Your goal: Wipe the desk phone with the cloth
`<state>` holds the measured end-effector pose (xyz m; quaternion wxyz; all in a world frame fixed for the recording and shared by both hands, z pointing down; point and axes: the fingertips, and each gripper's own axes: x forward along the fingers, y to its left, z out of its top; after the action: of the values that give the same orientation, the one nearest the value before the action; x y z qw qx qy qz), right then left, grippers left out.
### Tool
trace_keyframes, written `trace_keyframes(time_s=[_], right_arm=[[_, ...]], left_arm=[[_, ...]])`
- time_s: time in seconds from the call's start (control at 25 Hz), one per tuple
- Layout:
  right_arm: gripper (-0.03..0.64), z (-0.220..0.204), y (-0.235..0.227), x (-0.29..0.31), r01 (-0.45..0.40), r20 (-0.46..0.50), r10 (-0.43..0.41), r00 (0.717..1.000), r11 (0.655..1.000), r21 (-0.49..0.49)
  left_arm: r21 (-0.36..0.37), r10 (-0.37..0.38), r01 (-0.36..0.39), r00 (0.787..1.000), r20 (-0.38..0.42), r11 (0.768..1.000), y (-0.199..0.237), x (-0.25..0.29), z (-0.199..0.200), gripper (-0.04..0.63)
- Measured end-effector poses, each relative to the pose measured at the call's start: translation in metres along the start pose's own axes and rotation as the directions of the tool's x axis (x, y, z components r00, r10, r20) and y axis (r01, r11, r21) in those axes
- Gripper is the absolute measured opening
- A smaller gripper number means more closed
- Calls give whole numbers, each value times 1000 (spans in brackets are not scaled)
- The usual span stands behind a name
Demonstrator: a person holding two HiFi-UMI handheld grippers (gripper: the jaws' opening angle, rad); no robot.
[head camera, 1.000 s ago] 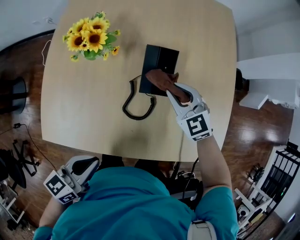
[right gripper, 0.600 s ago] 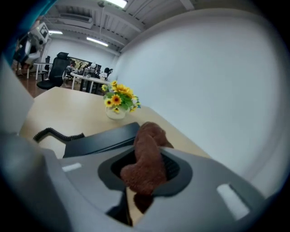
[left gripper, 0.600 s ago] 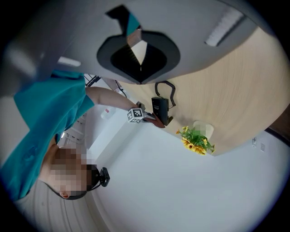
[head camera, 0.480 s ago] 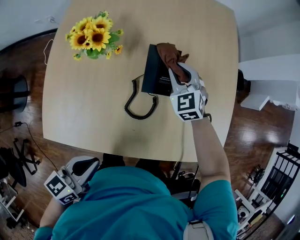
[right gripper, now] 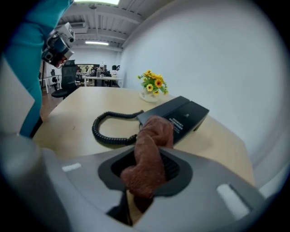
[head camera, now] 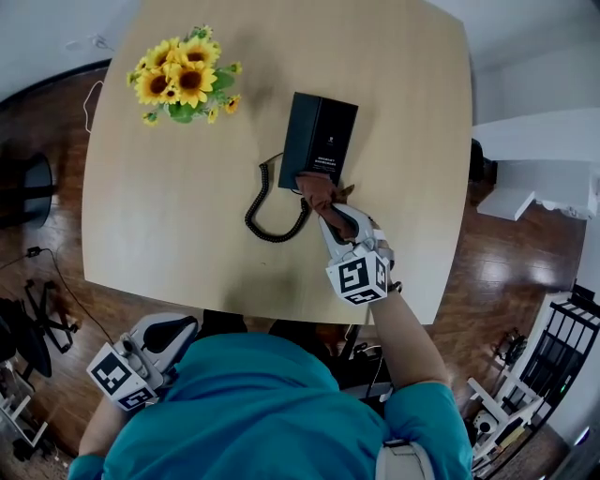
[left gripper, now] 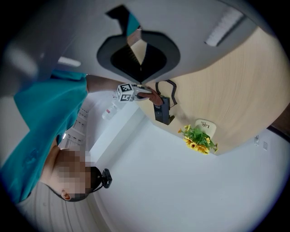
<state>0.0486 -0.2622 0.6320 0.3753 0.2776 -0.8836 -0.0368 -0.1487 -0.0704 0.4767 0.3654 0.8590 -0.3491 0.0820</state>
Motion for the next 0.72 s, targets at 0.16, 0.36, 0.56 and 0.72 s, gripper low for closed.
trace_keyframes(time_s=[0.16,0.36,0.56,0.72], right_arm=[[87,15,-31,-21,-65,188,11,982,957,283],[87,27,-162,-22,-109,353,-248,902,661,742],[87,38,-205,25,-179,371,-231,900,578,796],[87,47,-188,32,-199,391,-196,899,612,765]], left_arm=[[-4,7,-7,1000,-2,1000,1,-2,0,6],[-1,3,-3,1000,-20,1000,1,-7,0,6],[-20,37,-38,999,-37,999,-1,-7,-4,6],[-13,36,-37,997,-71,999,-5,-2,-6,6]])
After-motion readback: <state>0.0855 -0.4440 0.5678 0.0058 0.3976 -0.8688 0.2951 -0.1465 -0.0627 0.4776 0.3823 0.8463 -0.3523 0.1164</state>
